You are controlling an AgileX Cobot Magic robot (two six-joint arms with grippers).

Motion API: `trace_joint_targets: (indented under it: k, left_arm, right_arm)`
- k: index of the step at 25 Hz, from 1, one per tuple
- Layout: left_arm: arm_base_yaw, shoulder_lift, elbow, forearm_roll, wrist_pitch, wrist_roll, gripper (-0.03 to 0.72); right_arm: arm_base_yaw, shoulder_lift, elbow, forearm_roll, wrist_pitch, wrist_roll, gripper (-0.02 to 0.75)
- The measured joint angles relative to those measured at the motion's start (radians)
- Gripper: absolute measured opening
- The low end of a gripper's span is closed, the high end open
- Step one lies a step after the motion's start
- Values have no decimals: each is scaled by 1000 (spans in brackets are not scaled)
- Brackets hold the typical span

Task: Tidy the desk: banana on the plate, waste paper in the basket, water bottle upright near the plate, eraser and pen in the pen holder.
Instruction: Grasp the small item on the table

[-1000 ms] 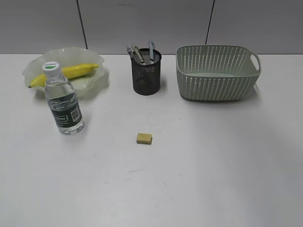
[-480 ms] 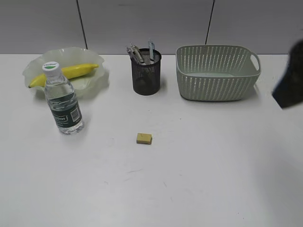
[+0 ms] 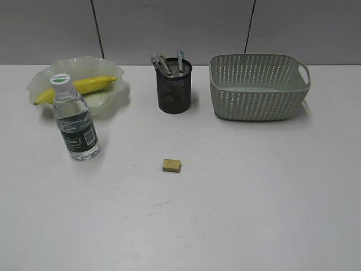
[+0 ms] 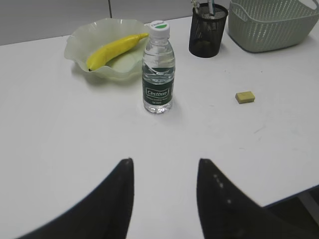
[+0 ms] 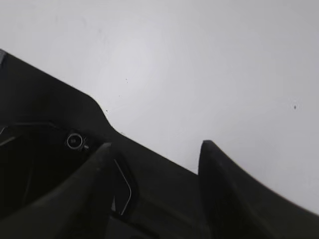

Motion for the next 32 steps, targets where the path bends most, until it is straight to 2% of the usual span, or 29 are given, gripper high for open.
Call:
trace_joint_targets:
  k: [3,7,11,19,23,28,32]
  left_arm:
    - [0,1,0,0,-2,0,313]
    - [0,21,-6,-8,-21,0,313]
    - [0,139,-24,-40,-173,0,313]
    - [0,707,-67,-207,-537,0,313]
    - [-3,1050,-187,-316,-576,0,313]
    - [-64,1381,-400,-342,-569,0,313]
    - [-98,1587,-589,-370,-459,-54,313]
  right_arm:
    - [0,-189,83,-1,-46,-9,426]
    - [0,-393,92,2,-73,-53,426]
    - [0,-531,98,2,-78,-72,426]
    - [0,-553,99,1,-79,-81,425]
    - [0,-554,99,1,-79,-82,425]
    - [0,-554,99,1,-79,-84,426]
    - [0,-554,99,1,-79,-84,426]
